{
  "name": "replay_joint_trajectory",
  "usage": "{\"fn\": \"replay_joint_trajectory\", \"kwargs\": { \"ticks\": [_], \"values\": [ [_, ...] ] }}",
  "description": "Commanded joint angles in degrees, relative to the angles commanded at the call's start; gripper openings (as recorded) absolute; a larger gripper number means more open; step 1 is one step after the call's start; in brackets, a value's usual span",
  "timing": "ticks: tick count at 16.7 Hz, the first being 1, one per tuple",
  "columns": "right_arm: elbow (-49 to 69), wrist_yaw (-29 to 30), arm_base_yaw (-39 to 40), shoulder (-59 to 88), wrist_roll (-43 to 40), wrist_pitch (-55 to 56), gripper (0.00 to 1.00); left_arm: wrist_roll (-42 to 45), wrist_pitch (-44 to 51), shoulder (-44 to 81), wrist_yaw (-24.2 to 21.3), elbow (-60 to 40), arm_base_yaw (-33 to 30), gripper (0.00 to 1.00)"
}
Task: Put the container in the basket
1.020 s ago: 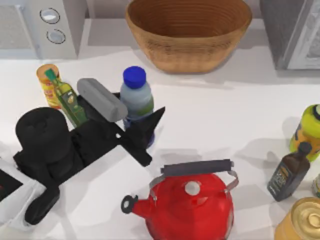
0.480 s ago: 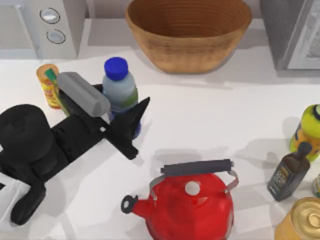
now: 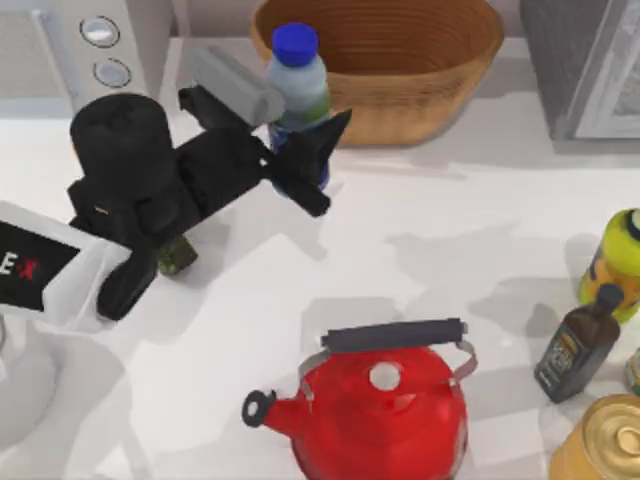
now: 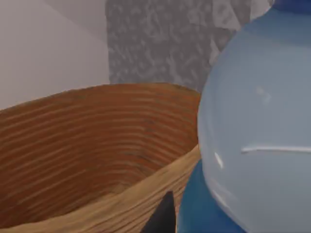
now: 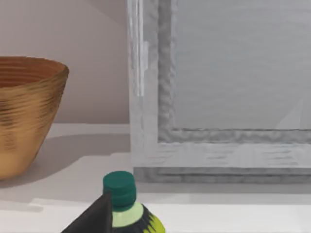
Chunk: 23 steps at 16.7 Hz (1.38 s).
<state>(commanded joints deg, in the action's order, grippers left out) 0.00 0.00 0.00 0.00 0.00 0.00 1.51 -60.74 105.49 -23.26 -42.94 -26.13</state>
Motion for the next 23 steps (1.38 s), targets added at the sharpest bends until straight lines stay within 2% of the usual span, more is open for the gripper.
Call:
{"fn": "replay_joint_trajectory", "kwargs": {
  "ticks": [6,10,14,19,23],
  "values": [
    [0.0,0.0,0.0,0.0,0.0,0.0,1.0,0.2,20.7,10.8,-0.3,-33.1,1.2,0.0],
    [0.0,0.0,0.0,0.0,0.0,0.0,1.0,0.6,32.7,15.1,-0.4,-49.4,2.1,0.0],
    [0.0,0.0,0.0,0.0,0.0,0.0,1.0,0.8,38.6,16.5,-0.4,-56.1,2.5,0.0],
    [0.0,0.0,0.0,0.0,0.0,0.0,1.0,0.8,38.7,16.4,-0.3,-56.3,2.1,0.0],
    [0.0,0.0,0.0,0.0,0.0,0.0,1.0,0.7,38.9,22.5,0.5,-62.6,1.3,0.0]
  ]
}}
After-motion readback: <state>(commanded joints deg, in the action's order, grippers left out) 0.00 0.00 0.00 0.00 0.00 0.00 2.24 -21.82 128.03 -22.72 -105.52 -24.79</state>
